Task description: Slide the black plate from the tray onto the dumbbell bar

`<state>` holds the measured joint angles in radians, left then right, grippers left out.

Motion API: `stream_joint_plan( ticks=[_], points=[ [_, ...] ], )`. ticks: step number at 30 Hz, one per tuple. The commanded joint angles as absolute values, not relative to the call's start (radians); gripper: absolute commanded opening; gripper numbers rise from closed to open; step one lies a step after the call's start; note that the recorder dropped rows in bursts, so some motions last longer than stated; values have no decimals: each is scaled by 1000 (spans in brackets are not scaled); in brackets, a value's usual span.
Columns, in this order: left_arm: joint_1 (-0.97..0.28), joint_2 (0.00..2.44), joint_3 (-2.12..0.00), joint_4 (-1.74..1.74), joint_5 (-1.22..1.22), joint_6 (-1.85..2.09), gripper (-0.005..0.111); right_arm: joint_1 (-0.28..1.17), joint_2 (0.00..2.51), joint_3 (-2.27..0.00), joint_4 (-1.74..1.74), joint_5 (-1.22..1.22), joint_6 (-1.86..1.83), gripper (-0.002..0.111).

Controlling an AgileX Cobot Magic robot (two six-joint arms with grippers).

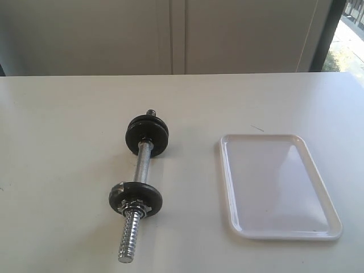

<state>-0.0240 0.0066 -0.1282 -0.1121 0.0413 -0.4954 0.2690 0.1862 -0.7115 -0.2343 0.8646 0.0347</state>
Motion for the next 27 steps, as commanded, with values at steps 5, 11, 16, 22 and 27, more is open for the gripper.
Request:
stream_joint_plan(
  ticks=[5, 11, 16, 22, 27],
  points=[
    [-24, 0, 0, -122, 47, -381, 0, 273, 183, -708, -237, 866, 39, 0],
    [-24, 0, 0, -122, 225, -95, 0, 273, 183, -708, -237, 866, 39, 0],
    [-24, 0, 0, -122, 225, -36, 0, 273, 183, -708, -237, 866, 39, 0],
    [-24, 0, 0, -122, 221, -14, 0, 273, 183, -708, -237, 866, 39, 0],
    [-24, 0, 0, -122, 219, 0, 0, 273, 183, -708, -237, 866, 39, 0]
  ],
)
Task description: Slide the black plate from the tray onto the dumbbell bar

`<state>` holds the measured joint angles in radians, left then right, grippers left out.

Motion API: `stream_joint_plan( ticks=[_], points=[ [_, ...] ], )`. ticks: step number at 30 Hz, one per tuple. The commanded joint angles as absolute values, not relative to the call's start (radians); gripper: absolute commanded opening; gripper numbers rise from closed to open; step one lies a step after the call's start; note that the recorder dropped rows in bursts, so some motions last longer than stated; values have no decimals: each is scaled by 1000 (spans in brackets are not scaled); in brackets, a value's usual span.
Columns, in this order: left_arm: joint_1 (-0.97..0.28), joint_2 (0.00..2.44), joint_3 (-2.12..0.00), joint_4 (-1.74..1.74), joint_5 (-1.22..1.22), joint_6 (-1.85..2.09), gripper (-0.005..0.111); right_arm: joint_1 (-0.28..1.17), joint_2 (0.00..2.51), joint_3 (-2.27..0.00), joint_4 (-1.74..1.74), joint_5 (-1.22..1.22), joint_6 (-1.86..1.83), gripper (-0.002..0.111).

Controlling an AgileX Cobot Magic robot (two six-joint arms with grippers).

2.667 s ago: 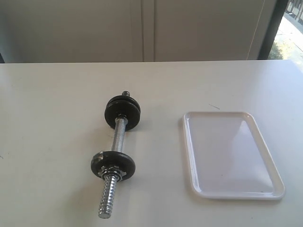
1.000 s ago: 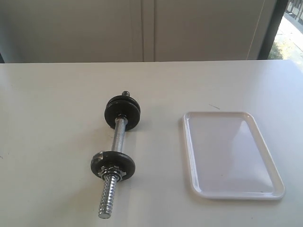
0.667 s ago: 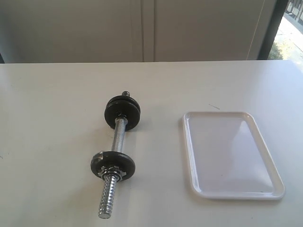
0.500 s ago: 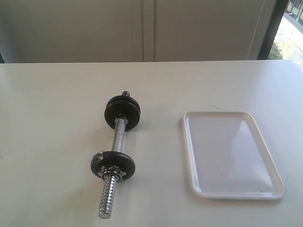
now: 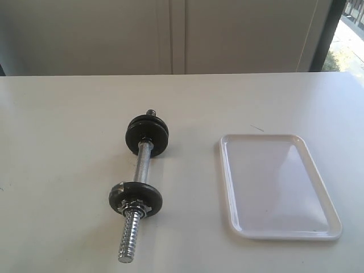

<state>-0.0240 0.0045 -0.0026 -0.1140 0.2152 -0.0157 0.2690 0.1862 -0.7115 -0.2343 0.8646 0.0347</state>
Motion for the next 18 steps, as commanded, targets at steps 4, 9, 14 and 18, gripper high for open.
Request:
stream_joint_plan(
  ticks=[4, 9, 14, 18],
  points=[
    [-24, 0, 0, -122, 203, 0, 0, 273, 183, -708, -237, 866, 39, 0],
    [-24, 0, 0, -118, 203, 0, 0, 273, 183, -708, -237, 866, 39, 0],
    [-24, 0, 0, -118, 203, 0, 0, 273, 183, -708, -237, 866, 39, 0],
    [-24, 0, 0, -118, 203, 0, 0, 273, 183, -708, -237, 866, 39, 0]
  ],
)
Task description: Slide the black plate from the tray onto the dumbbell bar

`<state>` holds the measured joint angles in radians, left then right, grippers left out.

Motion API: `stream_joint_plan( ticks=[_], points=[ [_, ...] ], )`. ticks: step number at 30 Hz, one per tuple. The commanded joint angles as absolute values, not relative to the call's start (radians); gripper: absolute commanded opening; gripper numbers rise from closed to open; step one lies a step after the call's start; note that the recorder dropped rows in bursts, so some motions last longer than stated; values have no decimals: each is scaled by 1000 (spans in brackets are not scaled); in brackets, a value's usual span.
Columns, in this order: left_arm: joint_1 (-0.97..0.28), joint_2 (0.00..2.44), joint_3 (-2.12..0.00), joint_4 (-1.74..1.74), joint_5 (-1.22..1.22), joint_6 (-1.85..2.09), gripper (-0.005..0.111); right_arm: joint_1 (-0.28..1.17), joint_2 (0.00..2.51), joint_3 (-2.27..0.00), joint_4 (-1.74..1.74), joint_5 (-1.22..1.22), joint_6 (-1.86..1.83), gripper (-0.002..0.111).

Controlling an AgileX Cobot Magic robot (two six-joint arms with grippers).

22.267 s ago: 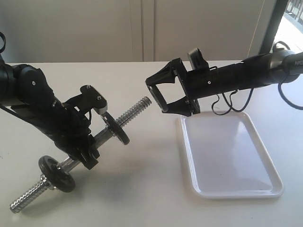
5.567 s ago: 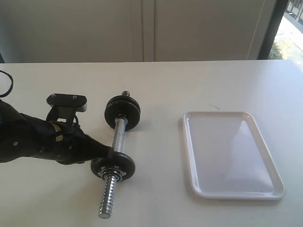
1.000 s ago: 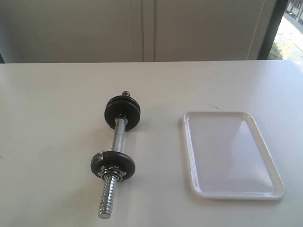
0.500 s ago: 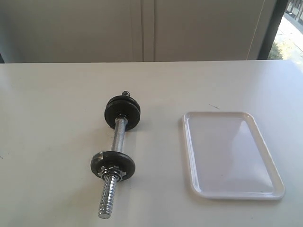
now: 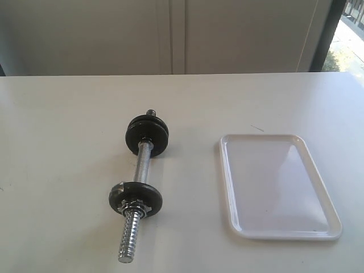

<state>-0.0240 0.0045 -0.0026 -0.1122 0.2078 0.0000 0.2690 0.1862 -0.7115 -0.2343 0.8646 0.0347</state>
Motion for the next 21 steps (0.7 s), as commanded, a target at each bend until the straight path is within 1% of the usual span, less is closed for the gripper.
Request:
stream_joint_plan(
  ticks=[1, 6, 11, 15, 21],
  points=[
    [-24, 0, 0, -118, 203, 0, 0, 273, 183, -708, -237, 866, 39, 0],
    [-22, 0, 0, -111, 203, 0, 0, 273, 183, -708, -237, 866, 39, 0],
    [25, 0, 0, -82, 203, 0, 0, 273, 183, -708, -237, 866, 39, 0],
    [27, 0, 0, 49, 203, 0, 0, 273, 183, -708, -237, 866, 39, 0],
    [27, 0, 0, 64, 203, 0, 0, 273, 183, -708, -237, 866, 39, 0]
  ],
)
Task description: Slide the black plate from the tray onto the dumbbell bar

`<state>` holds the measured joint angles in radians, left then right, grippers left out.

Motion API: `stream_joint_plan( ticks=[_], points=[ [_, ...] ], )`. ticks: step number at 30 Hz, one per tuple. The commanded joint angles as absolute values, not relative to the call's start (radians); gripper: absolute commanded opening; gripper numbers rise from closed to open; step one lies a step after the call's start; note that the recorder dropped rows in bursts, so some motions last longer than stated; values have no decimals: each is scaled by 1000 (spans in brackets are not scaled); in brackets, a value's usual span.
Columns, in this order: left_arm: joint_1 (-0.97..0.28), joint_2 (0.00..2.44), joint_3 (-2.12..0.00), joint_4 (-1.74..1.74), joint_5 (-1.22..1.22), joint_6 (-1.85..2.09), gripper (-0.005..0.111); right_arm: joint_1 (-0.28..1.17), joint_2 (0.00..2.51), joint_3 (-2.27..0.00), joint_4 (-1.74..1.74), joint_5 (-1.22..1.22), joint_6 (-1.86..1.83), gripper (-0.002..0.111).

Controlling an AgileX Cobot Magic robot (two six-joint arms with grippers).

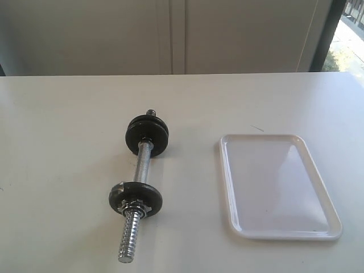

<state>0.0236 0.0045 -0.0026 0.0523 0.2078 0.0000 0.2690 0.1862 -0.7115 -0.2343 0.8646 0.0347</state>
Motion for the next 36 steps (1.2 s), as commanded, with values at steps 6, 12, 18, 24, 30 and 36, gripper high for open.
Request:
stream_joint_plan(
  ticks=[6, 12, 18, 24, 30, 36],
  points=[
    [27, 0, 0, 64, 203, 0, 0, 273, 183, -708, -237, 866, 39, 0],
    [27, 0, 0, 64, 208, 0, 0, 273, 183, -708, -237, 866, 39, 0],
    [27, 0, 0, 62, 208, 0, 0, 273, 183, -708, -237, 866, 39, 0],
    [27, 0, 0, 58, 208, -232, 0, 273, 183, -708, -237, 866, 39, 0],
    [27, 0, 0, 58, 206, -230, 0, 273, 183, -705, -237, 866, 39, 0],
    [27, 0, 0, 58, 206, -158, 0, 269, 183, -586, -237, 832, 39, 0]
  ],
)
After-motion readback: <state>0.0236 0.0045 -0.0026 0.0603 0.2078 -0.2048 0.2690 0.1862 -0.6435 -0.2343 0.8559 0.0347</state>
